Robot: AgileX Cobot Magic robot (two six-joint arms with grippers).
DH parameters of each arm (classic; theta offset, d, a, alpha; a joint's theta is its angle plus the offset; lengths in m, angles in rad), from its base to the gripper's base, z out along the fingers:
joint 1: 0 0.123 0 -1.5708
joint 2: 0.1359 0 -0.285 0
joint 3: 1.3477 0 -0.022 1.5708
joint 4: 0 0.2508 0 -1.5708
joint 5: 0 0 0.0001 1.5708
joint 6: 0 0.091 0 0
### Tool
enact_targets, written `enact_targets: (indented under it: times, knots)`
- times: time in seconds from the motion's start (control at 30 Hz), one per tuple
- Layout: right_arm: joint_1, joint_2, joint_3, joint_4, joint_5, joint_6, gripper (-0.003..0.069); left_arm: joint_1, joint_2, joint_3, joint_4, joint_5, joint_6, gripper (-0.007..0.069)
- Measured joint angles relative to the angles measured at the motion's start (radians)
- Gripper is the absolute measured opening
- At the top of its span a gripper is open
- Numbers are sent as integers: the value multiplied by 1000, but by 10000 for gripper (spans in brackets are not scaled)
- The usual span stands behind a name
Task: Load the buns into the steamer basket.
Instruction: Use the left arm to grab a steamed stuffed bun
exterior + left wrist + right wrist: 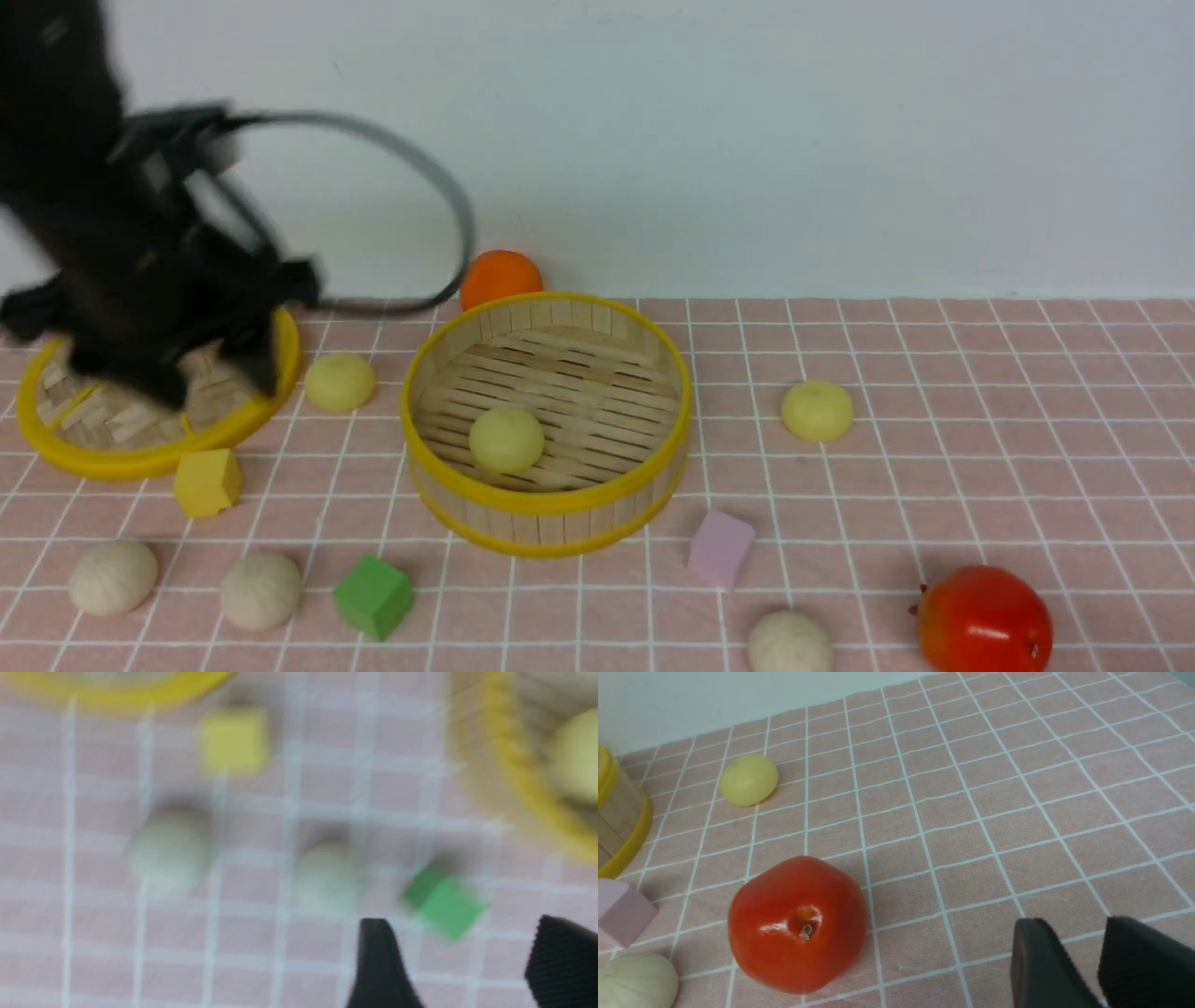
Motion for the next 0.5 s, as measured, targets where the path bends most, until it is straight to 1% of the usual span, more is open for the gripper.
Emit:
enact_targets:
  times: [0.03,0.07,0.1,0.2,0.33,0.5]
  knots:
    - [0,0,0,0,0,0,239,15,-26,71,-2,-31,1,405]
    - [0,0,0,0,0,0,239,16,-29,71,-3,-31,1,400]
    - [0,0,0,0,0,0,239,22,-45,147,-4,-75,2,366]
    - [0,0,0,0,0,0,239,22,-32,235,-13,-154,0,306]
    - [0,0,0,0,0,0,239,22,37,262,-18,-227,-5,284]
    - [0,0,0,0,0,0,239,22,116,263,-18,-298,-8,281]
